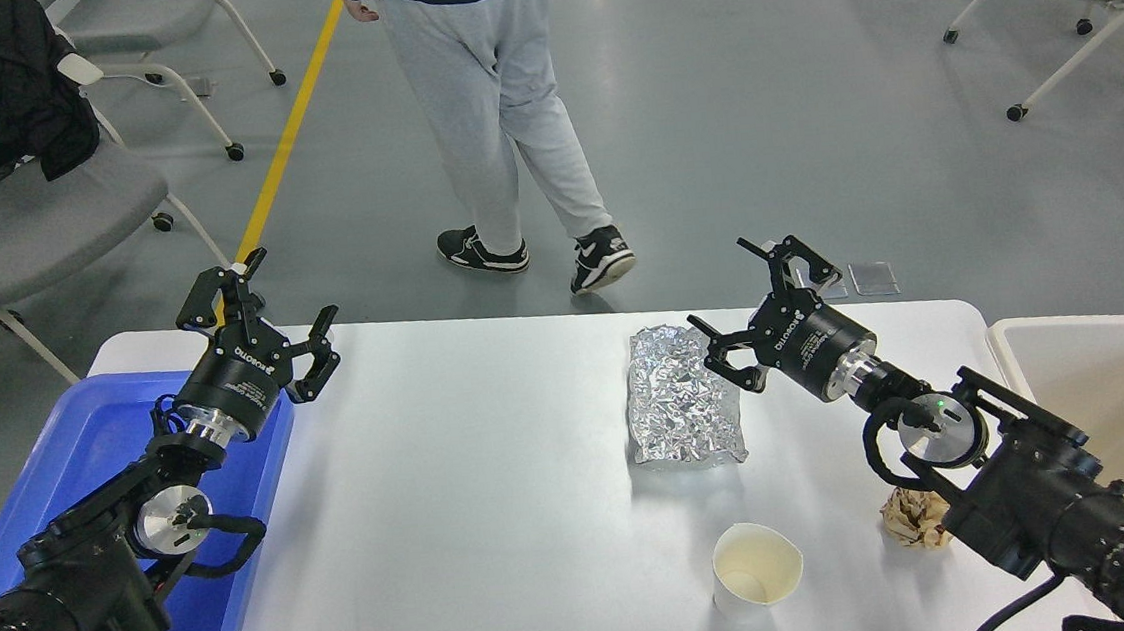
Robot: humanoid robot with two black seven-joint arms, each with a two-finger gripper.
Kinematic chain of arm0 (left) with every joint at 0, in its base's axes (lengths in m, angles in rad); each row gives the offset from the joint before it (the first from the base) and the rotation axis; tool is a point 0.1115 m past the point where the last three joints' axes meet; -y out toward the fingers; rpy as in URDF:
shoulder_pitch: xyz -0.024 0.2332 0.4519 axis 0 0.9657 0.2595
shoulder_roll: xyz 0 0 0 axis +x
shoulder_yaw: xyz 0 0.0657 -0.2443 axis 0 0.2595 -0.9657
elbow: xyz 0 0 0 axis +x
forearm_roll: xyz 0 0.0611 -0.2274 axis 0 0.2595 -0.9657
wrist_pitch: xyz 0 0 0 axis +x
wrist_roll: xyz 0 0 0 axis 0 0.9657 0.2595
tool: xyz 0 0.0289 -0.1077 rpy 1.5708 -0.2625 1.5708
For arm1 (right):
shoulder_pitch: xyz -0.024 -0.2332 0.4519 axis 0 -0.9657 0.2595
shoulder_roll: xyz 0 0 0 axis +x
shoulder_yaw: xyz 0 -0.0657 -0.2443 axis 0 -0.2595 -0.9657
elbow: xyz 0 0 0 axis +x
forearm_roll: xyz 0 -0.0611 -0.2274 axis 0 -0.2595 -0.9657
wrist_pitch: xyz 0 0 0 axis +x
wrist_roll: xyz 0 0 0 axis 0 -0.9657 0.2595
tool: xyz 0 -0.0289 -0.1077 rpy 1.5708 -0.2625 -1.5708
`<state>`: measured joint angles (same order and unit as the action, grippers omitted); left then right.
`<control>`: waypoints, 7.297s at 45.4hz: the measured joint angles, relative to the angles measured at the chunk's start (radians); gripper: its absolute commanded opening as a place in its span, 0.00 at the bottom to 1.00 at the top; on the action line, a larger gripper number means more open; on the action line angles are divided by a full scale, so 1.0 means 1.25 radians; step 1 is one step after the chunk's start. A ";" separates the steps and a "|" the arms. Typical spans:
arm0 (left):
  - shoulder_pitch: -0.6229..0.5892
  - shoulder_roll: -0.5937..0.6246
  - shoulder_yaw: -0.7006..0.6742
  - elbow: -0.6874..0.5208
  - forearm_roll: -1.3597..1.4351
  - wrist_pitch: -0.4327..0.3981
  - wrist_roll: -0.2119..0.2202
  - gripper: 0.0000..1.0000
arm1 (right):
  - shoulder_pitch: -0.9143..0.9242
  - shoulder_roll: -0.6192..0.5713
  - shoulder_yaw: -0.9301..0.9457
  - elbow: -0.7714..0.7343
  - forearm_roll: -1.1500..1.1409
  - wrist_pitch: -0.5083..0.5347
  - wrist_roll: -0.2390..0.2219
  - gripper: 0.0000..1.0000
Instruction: Tidy desktop
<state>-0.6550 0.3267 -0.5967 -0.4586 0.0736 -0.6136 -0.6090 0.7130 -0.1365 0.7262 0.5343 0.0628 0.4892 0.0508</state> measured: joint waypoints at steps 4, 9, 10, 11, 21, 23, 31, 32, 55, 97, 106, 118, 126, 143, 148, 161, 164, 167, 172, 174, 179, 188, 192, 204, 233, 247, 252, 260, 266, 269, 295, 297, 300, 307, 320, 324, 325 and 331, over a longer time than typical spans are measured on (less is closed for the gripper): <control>0.000 0.000 0.000 0.000 0.000 0.000 0.000 1.00 | 0.000 0.000 0.000 0.000 -0.001 0.000 0.000 1.00; 0.000 0.000 0.000 0.000 0.000 0.000 0.000 1.00 | -0.001 -0.001 0.001 0.004 -0.001 -0.001 0.001 1.00; 0.000 0.000 0.000 0.000 0.000 0.000 0.000 1.00 | -0.001 -0.001 0.001 0.004 -0.002 -0.001 0.001 1.00; 0.000 0.000 0.000 0.000 0.000 0.000 0.000 1.00 | -0.001 -0.001 0.001 0.005 -0.002 -0.001 0.001 1.00; 0.000 0.000 0.000 0.000 0.000 0.000 0.000 1.00 | -0.002 -0.011 0.002 0.018 -0.007 -0.001 0.001 1.00; 0.000 0.000 0.000 0.000 0.000 0.000 0.000 1.00 | -0.002 -0.014 0.001 0.029 -0.015 0.000 0.001 1.00; 0.000 0.000 0.000 0.000 0.000 0.000 -0.001 1.00 | -0.007 -0.062 -0.006 0.127 -0.050 -0.028 0.001 1.00; 0.000 0.000 0.000 0.000 0.000 0.000 -0.001 1.00 | -0.007 -0.069 -0.008 0.140 -0.054 -0.031 0.001 1.00; 0.000 0.000 0.000 0.000 0.000 0.000 0.000 1.00 | 0.015 -0.359 -0.127 0.495 -0.130 -0.090 -0.008 1.00; 0.000 0.000 0.000 0.000 0.001 0.000 0.000 1.00 | 0.521 -0.779 -0.675 0.778 -0.206 -0.166 -0.074 1.00; 0.000 0.000 0.000 0.000 0.001 0.000 0.000 1.00 | 0.716 -0.706 -0.955 0.785 -0.161 -0.276 -0.070 1.00; 0.000 0.000 0.000 0.000 0.000 0.000 0.001 1.00 | 0.819 -0.586 -1.211 0.824 -0.128 -0.424 -0.053 1.00; 0.000 0.000 0.000 0.000 0.000 0.000 0.001 1.00 | 0.844 -0.531 -1.359 0.857 -0.130 -0.490 -0.016 1.00; 0.000 0.000 0.000 0.000 0.000 0.000 0.001 1.00 | 0.862 -0.440 -1.508 0.942 -0.172 -0.598 0.028 1.00; 0.000 0.000 0.000 0.000 0.000 0.000 0.001 1.00 | 0.873 -0.395 -1.521 0.953 -0.175 -0.609 0.033 1.00; 0.000 0.000 0.000 0.000 0.000 0.000 0.001 1.00 | 0.888 -0.248 -1.530 0.965 -0.177 -0.616 0.037 1.00; 0.000 0.000 0.000 0.000 0.000 0.000 0.001 1.00 | 0.886 -0.214 -1.531 0.966 -0.178 -0.616 0.038 1.00; 0.000 0.000 0.000 0.000 0.000 0.000 0.001 1.00 | 0.883 -0.182 -1.532 0.967 -0.178 -0.617 0.038 1.00; 0.000 0.000 0.000 0.000 0.000 0.000 0.001 1.00 | 0.879 -0.135 -1.532 0.968 -0.178 -0.617 0.038 1.00; 0.000 0.000 0.000 0.000 0.000 0.000 0.001 1.00 | 0.877 -0.117 -1.533 0.968 -0.178 -0.618 0.038 1.00; 0.000 0.000 0.000 0.000 0.000 0.000 0.001 1.00 | 0.874 -0.082 -1.533 0.968 -0.178 -0.619 0.037 1.00; 0.000 0.000 0.000 0.000 0.000 0.000 0.001 1.00 | 0.860 -0.048 -1.534 0.969 -0.176 -0.625 0.037 1.00; 0.000 0.000 0.000 0.000 0.000 0.000 0.001 1.00 | 0.844 -0.039 -1.534 0.968 -0.176 -0.632 0.037 1.00; 0.000 0.000 0.000 0.000 0.000 0.000 0.000 1.00 | 0.781 -0.027 -1.533 0.956 -0.173 -0.663 0.037 1.00; 0.000 0.000 0.000 0.000 0.000 0.000 0.001 1.00 | 0.688 0.000 -1.524 0.927 -0.131 -0.772 0.054 0.25; 0.000 0.000 0.000 0.000 0.000 0.000 0.001 1.00 | 0.684 0.001 -1.525 0.928 -0.127 -0.787 0.058 0.00; 0.000 0.000 0.000 0.000 0.000 0.000 0.001 1.00 | 0.689 -0.002 -1.525 0.932 -0.126 -0.791 0.063 0.00; 0.000 0.000 0.000 0.000 0.000 0.000 0.001 1.00 | 0.697 -0.012 -1.526 0.943 -0.125 -0.792 0.081 0.00; 0.000 0.000 0.000 0.000 0.000 0.000 0.001 1.00 | 0.716 -0.038 -1.525 0.954 -0.125 -0.787 0.104 0.00; 0.000 0.000 0.000 0.000 0.000 0.000 0.001 1.00 | 0.735 -0.061 -1.524 0.958 -0.125 -0.774 0.117 0.00; 0.000 0.000 0.000 0.000 0.000 0.000 0.001 1.00 | 1.127 -0.408 -1.553 0.961 -0.132 -0.388 0.147 0.00; 0.000 0.000 0.000 0.000 0.000 0.000 0.001 1.00 | 1.154 -0.428 -1.561 0.957 -0.132 -0.366 0.146 0.00; 0.000 0.000 0.000 0.000 0.000 0.000 0.001 1.00 | 1.191 -0.460 -1.574 0.944 -0.133 -0.337 0.146 0.00; 0.000 0.000 0.000 0.000 0.000 0.000 0.001 1.00 | 1.236 -0.529 -1.602 0.893 -0.130 -0.296 0.145 0.00; 0.000 0.000 0.000 0.000 0.000 0.000 0.000 1.00 | 1.167 -0.668 -1.598 0.779 -0.098 -0.343 0.144 0.00; 0.000 0.000 0.000 0.000 0.000 0.000 0.000 1.00 | 1.105 -0.708 -1.568 0.746 -0.092 -0.387 0.144 0.00; 0.000 0.000 0.000 0.000 0.000 0.000 0.000 1.00 | 1.081 -0.719 -1.554 0.734 -0.090 -0.402 0.144 0.00; 0.000 0.000 0.000 0.000 0.000 0.000 0.000 1.00 | 0.935 -0.755 -1.470 0.663 -0.085 -0.468 0.144 0.00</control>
<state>-0.6550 0.3267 -0.5968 -0.4584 0.0738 -0.6136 -0.6090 1.8818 -1.0796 -1.1109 1.3631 -0.0430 -0.0959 0.2311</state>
